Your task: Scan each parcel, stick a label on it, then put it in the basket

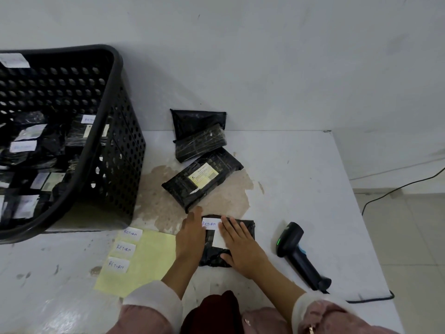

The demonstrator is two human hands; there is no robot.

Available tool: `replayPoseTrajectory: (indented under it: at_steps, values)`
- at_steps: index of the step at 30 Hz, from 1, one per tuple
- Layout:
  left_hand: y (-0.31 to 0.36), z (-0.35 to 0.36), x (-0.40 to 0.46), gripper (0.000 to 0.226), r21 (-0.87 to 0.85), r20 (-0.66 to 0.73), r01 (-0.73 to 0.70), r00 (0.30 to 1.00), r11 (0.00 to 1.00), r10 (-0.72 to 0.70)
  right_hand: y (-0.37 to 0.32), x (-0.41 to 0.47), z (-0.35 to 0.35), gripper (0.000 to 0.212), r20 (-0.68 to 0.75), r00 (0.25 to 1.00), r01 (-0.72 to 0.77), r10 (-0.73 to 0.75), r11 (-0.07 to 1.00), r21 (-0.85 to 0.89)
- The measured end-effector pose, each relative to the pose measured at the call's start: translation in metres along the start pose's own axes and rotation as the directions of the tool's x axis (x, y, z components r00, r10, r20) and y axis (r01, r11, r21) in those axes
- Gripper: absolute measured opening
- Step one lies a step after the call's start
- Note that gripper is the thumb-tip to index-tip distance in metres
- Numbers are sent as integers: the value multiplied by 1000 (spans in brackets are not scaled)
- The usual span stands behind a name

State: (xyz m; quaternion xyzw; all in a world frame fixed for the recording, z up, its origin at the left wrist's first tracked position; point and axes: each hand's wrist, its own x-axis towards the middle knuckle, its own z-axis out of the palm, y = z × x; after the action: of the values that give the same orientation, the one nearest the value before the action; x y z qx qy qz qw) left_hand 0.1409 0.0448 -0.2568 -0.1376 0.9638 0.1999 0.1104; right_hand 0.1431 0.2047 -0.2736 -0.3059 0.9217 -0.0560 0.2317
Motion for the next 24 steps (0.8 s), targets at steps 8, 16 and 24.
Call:
replayPoseTrajectory:
  at_steps: [8, 16, 24]
  values:
    - [-12, -5, -3, 77, 484, 45, -356, 922, 799, 383, 1, -1, 0, 76, 6, 1000, 1, 0, 999, -36]
    - [-32, 19, -30, 80, 474, 89, -250, 968, 844, 236, 0, -2, -2, 78, 17, 1000, -1, 2, 999, -49]
    - [-5, 22, -23, 78, 404, 191, -108, 981, 908, 31, 0, -2, -7, 79, 42, 999, -1, 2, 1000, -24]
